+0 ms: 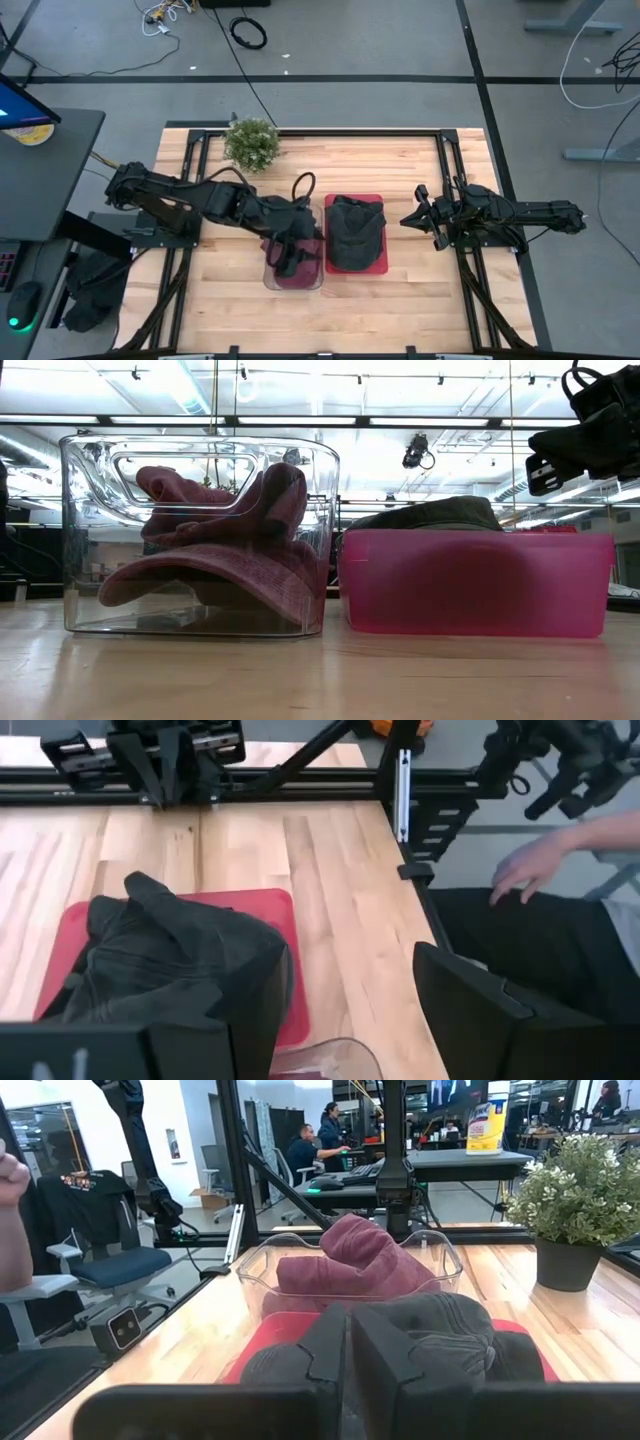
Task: Pick & Place hat
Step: Return to Home Position
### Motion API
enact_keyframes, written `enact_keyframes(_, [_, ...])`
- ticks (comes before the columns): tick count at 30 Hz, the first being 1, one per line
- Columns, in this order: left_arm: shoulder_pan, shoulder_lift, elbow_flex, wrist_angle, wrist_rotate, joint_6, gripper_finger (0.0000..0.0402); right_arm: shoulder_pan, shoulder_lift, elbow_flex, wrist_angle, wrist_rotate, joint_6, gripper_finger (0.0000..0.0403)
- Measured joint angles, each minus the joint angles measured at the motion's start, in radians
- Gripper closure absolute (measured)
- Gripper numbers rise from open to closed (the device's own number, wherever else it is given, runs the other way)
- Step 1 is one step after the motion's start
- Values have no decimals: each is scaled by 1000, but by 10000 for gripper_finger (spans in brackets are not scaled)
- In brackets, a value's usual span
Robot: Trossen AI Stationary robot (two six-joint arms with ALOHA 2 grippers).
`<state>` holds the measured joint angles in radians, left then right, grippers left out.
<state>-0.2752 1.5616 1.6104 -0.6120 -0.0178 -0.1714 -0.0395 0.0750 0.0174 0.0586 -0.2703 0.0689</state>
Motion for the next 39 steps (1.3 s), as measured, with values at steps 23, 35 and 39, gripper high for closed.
enact_keyframes(23, [174, -296, -431, 273, 280, 79, 179, 0, 0, 0, 0, 0, 0, 376])
enact_keyframes(35, [253, -753, -942, 580, 220, 135, 179, 0, 0, 0, 0, 0, 0, 376])
enact_keyframes(39, [255, -888, -1065, 661, 173, 158, 179, 0, 0, 0, 0, 0, 0, 376])
